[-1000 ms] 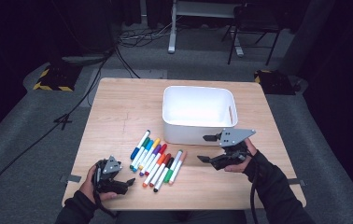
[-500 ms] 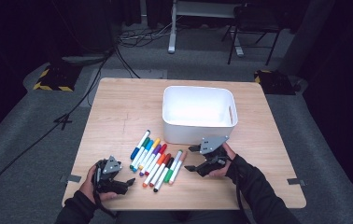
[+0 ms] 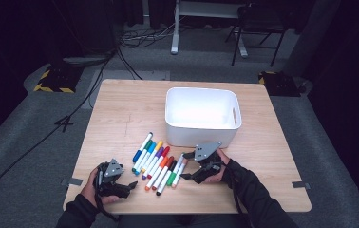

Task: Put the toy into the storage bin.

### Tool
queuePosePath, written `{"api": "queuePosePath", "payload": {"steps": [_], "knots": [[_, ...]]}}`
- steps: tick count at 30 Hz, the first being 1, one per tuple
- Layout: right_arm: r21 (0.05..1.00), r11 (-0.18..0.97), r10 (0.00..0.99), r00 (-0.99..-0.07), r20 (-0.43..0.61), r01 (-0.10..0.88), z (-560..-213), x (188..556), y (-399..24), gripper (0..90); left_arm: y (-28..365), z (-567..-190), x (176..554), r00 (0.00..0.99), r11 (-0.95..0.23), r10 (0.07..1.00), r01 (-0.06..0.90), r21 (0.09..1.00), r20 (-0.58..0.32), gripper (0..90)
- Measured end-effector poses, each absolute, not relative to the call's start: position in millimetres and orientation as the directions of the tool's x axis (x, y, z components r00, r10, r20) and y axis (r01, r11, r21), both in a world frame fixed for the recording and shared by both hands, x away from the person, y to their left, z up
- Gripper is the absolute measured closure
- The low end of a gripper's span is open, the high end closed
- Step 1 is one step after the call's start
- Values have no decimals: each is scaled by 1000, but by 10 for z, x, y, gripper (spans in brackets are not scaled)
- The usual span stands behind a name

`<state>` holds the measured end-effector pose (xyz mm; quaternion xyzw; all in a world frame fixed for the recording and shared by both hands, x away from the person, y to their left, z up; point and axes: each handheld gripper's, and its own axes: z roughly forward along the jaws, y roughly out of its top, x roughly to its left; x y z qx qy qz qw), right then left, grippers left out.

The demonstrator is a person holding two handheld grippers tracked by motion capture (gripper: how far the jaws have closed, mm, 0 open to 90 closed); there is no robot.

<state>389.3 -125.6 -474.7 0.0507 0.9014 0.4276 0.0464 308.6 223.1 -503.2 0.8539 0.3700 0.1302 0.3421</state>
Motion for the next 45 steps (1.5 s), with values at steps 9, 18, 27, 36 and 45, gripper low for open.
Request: {"api": "queuePosePath", "payload": {"steps": [9,18,27,36,45], "knots": [[746,665,97,-995,-30,43,-4872,3894,-1162,268,2232,-5030,3087,692,-495,722,540,680,-24,145],[696,718,63,-996,-66,-1,-4945,3924,-1127,280,2232,-5030,3086,692,-495,722,540,680,-24,145],[718,696,67,-997,-31,24,-4974,3931,-1327,492,2232,-5030,3085,692,-495,721,540,681,-24,147],[731,683,32,-999,-11,14,-4977,3868,-1550,737,2233,-5030,3085,693,-496,721,540,680,-24,146],[735,678,45,-999,-13,21,-4979,3834,-1629,744,2232,-5030,3085,692,-494,722,540,681,-25,146]]}}
